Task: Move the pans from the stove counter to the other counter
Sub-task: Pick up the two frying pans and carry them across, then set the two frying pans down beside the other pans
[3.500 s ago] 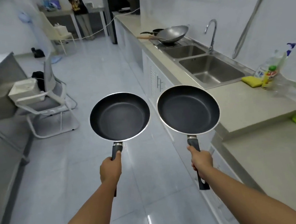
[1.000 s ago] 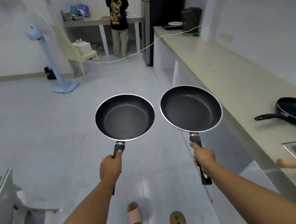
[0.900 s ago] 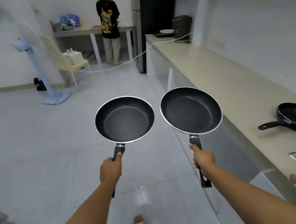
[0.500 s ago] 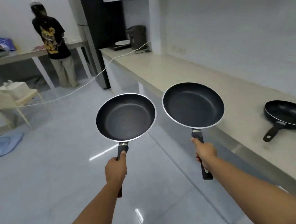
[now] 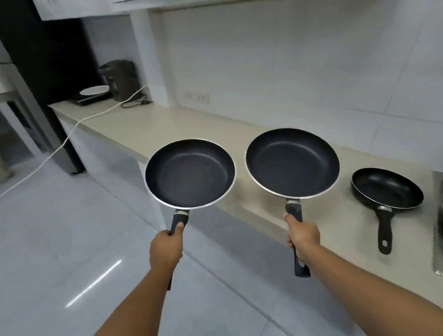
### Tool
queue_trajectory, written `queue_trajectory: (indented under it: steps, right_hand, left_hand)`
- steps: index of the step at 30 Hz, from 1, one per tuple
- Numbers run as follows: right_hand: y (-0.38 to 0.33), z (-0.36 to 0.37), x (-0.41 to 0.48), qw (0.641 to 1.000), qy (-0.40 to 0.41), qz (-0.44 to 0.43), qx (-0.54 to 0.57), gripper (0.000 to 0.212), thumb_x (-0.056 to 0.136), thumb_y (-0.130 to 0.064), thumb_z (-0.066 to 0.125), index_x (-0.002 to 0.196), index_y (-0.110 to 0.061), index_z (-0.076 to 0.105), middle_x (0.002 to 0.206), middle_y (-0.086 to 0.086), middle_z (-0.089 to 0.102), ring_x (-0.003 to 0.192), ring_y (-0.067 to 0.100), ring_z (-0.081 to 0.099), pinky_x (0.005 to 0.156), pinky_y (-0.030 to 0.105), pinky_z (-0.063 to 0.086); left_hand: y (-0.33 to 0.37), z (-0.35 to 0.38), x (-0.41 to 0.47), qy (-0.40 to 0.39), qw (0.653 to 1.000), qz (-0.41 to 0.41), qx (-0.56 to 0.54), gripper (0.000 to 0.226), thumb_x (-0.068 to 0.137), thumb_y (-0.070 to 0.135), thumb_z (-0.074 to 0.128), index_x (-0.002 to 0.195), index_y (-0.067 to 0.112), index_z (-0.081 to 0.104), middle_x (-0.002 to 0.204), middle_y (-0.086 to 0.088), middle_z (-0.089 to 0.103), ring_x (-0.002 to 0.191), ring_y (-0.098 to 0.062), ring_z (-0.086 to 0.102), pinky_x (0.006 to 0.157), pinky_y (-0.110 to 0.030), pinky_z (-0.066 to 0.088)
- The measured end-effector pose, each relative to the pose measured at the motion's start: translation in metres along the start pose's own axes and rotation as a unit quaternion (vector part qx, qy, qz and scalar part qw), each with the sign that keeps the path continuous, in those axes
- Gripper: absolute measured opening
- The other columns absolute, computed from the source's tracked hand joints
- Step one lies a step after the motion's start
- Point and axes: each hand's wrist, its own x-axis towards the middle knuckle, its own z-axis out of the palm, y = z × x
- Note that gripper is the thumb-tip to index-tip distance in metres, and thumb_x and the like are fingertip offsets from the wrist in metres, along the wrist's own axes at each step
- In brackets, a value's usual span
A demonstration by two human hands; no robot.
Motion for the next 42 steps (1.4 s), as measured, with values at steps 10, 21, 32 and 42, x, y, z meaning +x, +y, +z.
queue_trajectory:
  steps: [10,21,32,42]
  right_hand:
    - [-0.013,0.013,0.058,0.994,0.085,0.059,-0.018,0.044,0.085,-0.043,0.065,0.065,-0.004,0.062,0.046,0.008,0.060,0.039,0.022,0.052,0.047,0.027,0.039]
    - [-0.030,0.069,0.098,0.977,0.170,0.127,0.007,0.045,0.083,-0.042,0.068,0.059,-0.006,0.057,0.031,0.001,0.050,0.028,0.018,0.044,0.044,0.025,0.040]
    - [-0.048,0.117,0.131,0.960,0.216,0.172,0.041,0.047,0.084,-0.040,0.067,0.055,-0.005,0.055,0.031,0.002,0.049,0.032,0.020,0.044,0.048,0.029,0.041]
    - [-0.059,0.136,0.151,0.957,0.212,0.190,0.056,0.048,0.087,-0.042,0.067,0.060,-0.004,0.055,0.049,0.009,0.054,0.043,0.023,0.046,0.052,0.030,0.043]
  left_hand:
    - [0.054,0.083,0.098,-0.121,0.992,0.025,0.011,0.050,0.096,0.052,0.050,0.073,0.007,0.058,0.062,-0.012,0.060,0.053,-0.027,0.056,0.058,-0.036,0.050]
    - [0.111,0.134,0.232,-0.233,0.965,0.084,0.080,0.051,0.099,0.050,0.047,0.073,0.007,0.060,0.061,-0.010,0.063,0.051,-0.024,0.057,0.054,-0.030,0.046]
    - [0.135,0.163,0.300,-0.304,0.936,0.112,0.136,0.056,0.099,0.050,0.044,0.083,0.001,0.066,0.076,-0.017,0.072,0.072,-0.035,0.069,0.073,-0.039,0.055]
    - [0.155,0.183,0.337,-0.331,0.925,0.124,0.139,0.051,0.100,0.048,0.043,0.073,0.007,0.059,0.058,-0.008,0.063,0.050,-0.024,0.057,0.061,-0.032,0.048]
